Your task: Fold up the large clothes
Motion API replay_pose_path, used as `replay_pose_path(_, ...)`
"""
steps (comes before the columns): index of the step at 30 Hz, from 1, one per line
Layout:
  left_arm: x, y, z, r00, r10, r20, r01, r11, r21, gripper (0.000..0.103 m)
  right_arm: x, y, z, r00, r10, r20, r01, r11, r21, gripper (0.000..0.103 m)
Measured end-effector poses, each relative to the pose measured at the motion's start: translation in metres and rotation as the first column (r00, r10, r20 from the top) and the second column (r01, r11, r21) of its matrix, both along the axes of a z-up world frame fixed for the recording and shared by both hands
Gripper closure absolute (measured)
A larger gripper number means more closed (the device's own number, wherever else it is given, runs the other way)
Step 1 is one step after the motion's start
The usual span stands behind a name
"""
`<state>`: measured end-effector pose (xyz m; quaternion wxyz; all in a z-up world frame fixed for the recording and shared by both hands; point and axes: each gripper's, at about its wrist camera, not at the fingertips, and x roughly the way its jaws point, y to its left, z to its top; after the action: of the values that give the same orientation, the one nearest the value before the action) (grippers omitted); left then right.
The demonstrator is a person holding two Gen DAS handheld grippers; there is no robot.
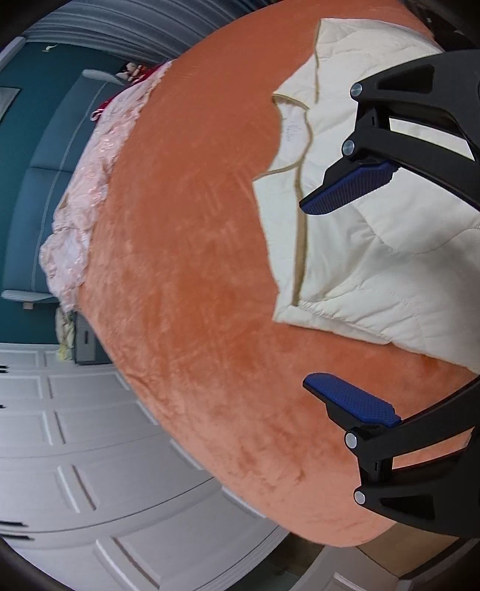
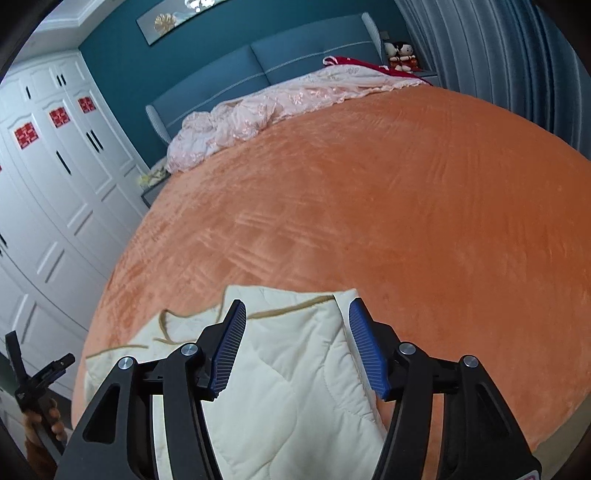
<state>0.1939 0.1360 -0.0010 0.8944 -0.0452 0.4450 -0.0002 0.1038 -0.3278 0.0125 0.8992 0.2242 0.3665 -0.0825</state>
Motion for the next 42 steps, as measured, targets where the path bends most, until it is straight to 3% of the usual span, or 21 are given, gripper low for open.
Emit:
replay_pose_path(4,0.012,0.002,-0.04,0.994,0.005,-0.112,-0.016,0.995,-0.097,0.022,0.017,0.008,-0.03,0.995,0.034,-0.097,-0.043,0.996,-0.084,0.045)
replay_pose_path(7,0.018,0.001,-0.053,0.99,0.005,-0.139,-0.026,0.988,-0.149,0.046,0.03,0.004,-0.049,0.989,0.041,-0.141,-0.048,0.998,-0.05,0.045)
replay_pose_path(8,0.019,-0.001,-0.053,0.991,0.002,-0.134,-0.023,0.988,-0.152,0.062,0.033,0.005,-0.054,0.988,0.044,-0.146,-0.049,0.998,-0.033,0.052)
replay_pose_path(9,0.021,-0.003,-0.051,0.991,-0.007,-0.131,-0.013,0.988,-0.153,0.069,0.036,0.004,-0.056,0.988,0.046,-0.145,-0.049,0.999,-0.019,0.073)
replay_pose_path(11,0.024,-0.006,-0.046,0.994,-0.013,-0.11,-0.004,0.989,-0.151,0.089,0.044,0.007,-0.055,0.987,0.061,-0.149,-0.061,0.998,-0.001,0.093)
replay_pose_path(15,0.031,-0.012,-0.026,0.999,-0.002,-0.033,-0.002,0.992,-0.129,0.093,0.047,0.013,-0.03,0.998,0.042,-0.039,-0.043,0.999,-0.025,0.095)
replay_pose_path(18,0.044,-0.017,-0.023,1.0,0.013,-0.02,-0.015,0.995,-0.096,0.093,0.057,0.011,-0.026,1.0,0.02,-0.021,-0.021,0.999,-0.045,0.095)
replay_pose_path(27,0.069,-0.031,-0.083,0.996,0.037,-0.079,-0.037,0.999,0.001,0.09,0.081,-0.001,-0.094,0.987,-0.033,-0.16,0.028,0.999,-0.03,0.094)
replay_pose_path(35,0.068,-0.035,-0.113,0.998,0.052,-0.031,-0.052,0.999,0.012,0.085,0.086,0.003,-0.125,0.987,-0.026,-0.16,0.018,0.998,-0.054,0.094)
replay_pose_path(42,0.068,-0.03,-0.121,0.998,0.066,0.0,-0.066,0.997,-0.039,0.084,0.087,0.005,-0.134,0.991,-0.037,-0.127,0.029,0.997,-0.067,0.094)
